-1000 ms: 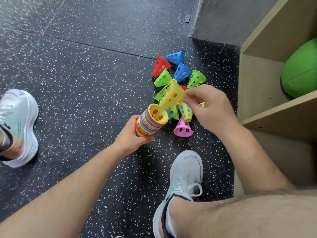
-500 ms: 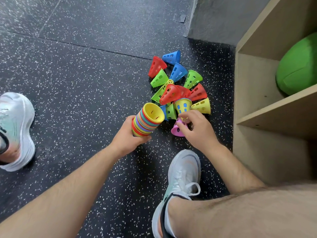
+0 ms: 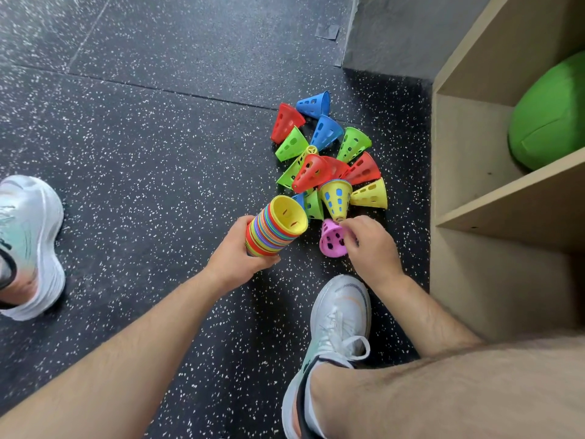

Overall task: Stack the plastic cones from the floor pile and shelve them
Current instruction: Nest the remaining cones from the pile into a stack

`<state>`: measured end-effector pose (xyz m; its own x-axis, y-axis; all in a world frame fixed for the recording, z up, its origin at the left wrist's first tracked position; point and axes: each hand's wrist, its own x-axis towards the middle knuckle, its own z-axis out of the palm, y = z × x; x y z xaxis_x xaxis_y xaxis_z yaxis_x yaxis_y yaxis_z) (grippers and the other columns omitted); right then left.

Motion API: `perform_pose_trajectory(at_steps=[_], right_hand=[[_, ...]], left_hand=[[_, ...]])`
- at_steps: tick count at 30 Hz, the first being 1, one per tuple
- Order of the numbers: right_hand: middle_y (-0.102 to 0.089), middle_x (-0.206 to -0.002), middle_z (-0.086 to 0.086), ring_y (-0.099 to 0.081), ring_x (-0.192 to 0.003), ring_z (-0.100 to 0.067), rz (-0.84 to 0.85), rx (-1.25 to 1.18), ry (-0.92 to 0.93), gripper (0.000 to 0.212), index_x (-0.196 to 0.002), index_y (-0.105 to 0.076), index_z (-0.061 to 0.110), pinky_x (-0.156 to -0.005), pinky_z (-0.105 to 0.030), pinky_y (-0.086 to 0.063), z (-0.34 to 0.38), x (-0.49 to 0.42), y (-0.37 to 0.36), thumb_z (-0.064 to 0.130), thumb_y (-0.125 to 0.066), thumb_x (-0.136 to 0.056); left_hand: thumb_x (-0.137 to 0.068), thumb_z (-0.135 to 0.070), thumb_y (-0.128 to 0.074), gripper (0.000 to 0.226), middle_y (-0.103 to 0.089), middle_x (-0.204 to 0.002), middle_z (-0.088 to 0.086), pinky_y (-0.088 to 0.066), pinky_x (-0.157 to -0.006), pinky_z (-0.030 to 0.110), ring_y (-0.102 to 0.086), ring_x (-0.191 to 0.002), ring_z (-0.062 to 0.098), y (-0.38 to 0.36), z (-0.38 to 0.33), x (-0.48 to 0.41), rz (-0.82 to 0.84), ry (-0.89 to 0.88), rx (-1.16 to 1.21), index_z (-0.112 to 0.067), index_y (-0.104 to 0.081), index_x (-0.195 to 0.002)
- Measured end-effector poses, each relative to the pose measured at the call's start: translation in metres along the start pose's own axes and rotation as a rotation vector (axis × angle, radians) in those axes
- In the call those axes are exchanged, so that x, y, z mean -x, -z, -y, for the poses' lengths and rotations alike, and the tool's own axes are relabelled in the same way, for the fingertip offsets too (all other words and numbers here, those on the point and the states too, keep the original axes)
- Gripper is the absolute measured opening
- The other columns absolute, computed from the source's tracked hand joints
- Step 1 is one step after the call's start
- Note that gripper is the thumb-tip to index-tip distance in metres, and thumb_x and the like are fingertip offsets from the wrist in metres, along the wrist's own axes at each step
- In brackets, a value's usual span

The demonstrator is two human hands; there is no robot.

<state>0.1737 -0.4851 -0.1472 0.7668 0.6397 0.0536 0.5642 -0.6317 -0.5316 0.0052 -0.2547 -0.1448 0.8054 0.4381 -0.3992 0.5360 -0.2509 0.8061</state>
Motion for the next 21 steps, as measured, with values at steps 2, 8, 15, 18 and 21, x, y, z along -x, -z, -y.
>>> perform_pose_trajectory(at_steps=[2,8,15,18,21], right_hand=[[-0.068,-0.096,0.002,-0.061,-0.088,-0.02,-0.085,-0.082,0.03,0.016,-0.109,-0.071,0.012,-0.078,-0.039,-0.054,0.004,-0.005,0.006,0.013,-0.063,-0.095],[-0.07,-0.094,0.007,-0.063,-0.08,-0.008,-0.24,-0.385,-0.071,0.014,-0.106,-0.074,0.016,-0.075,-0.025,-0.054,0.021,-0.028,0.032,0.015,-0.07,-0.093],[-0.075,-0.098,0.005,-0.071,-0.089,-0.01,-0.17,-0.715,-0.177,0.019,-0.109,-0.074,0.018,-0.081,-0.024,-0.056,0.051,-0.044,0.046,0.01,-0.07,-0.092],[-0.074,-0.098,0.008,-0.07,-0.088,-0.004,-0.114,-0.774,-0.184,0.021,-0.11,-0.071,0.021,-0.079,-0.017,-0.053,0.063,-0.044,0.045,0.008,-0.067,-0.094],[-0.074,-0.099,0.007,-0.069,-0.089,-0.003,-0.062,-0.795,-0.194,0.02,-0.11,-0.071,0.02,-0.079,-0.016,-0.052,0.066,-0.043,0.044,0.008,-0.066,-0.095]], left_hand=[[-0.069,-0.034,-0.093,0.075,-0.064,-0.113,-0.014,-0.055,-0.098,0.045,-0.065,-0.104,0.008,0.0,0.0,0.0,-0.003,-0.003,-0.006,-0.039,-0.046,-0.128],[-0.065,-0.041,-0.091,0.078,-0.064,-0.115,-0.016,-0.054,-0.1,0.046,-0.065,-0.106,0.008,-0.001,0.0,0.0,-0.004,0.007,-0.017,-0.041,-0.046,-0.129],[-0.068,-0.039,-0.091,0.075,-0.064,-0.112,-0.016,-0.054,-0.098,0.046,-0.065,-0.103,0.008,-0.001,0.0,0.001,0.013,0.017,-0.049,-0.041,-0.046,-0.128],[-0.065,-0.043,-0.09,0.075,-0.064,-0.111,-0.016,-0.055,-0.096,0.047,-0.066,-0.102,0.009,-0.001,0.0,0.001,0.02,0.016,-0.07,-0.046,-0.044,-0.124],[-0.06,-0.052,-0.086,0.076,-0.063,-0.113,-0.019,-0.055,-0.096,0.047,-0.066,-0.102,0.008,-0.002,-0.002,0.002,0.032,0.014,-0.089,-0.052,-0.042,-0.122]])
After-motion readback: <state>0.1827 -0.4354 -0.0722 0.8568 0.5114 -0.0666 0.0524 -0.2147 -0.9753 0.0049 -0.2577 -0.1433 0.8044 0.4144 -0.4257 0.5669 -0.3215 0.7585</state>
